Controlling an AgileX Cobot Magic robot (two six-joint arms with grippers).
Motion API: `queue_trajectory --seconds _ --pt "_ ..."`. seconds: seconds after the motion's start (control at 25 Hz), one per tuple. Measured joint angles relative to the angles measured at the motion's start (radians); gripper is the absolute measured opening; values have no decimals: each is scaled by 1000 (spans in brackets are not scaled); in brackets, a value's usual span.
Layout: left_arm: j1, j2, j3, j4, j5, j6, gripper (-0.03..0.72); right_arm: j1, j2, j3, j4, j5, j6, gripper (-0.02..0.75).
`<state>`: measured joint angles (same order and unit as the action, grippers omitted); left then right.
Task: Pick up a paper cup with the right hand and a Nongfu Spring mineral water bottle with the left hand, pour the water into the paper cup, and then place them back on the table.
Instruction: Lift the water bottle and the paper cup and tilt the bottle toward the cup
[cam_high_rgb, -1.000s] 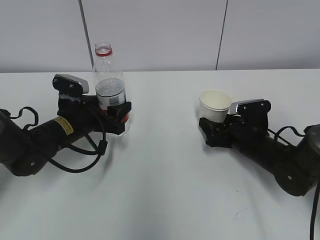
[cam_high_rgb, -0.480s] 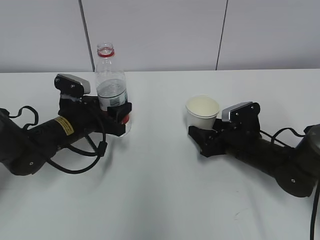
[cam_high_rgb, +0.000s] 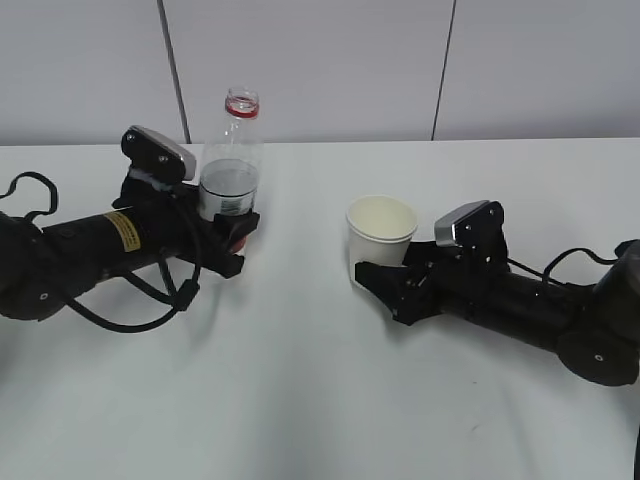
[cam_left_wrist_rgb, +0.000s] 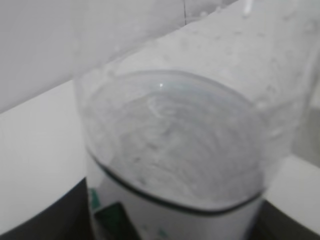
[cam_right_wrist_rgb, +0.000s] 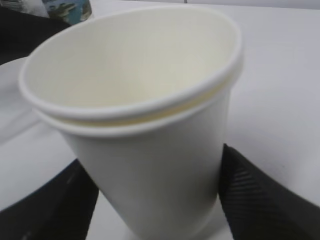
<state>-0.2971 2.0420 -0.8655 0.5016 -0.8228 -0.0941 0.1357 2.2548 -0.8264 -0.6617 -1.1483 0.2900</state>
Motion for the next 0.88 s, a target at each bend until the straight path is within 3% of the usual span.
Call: queue_trajectory --seconds 0.4,0.88 --pt "0 -82 2 9 89 199 405 0 -6 0 -145 0 72 539" --pt "0 -101 9 8 188 387 405 29 -6 -3 -175 0 96 539"
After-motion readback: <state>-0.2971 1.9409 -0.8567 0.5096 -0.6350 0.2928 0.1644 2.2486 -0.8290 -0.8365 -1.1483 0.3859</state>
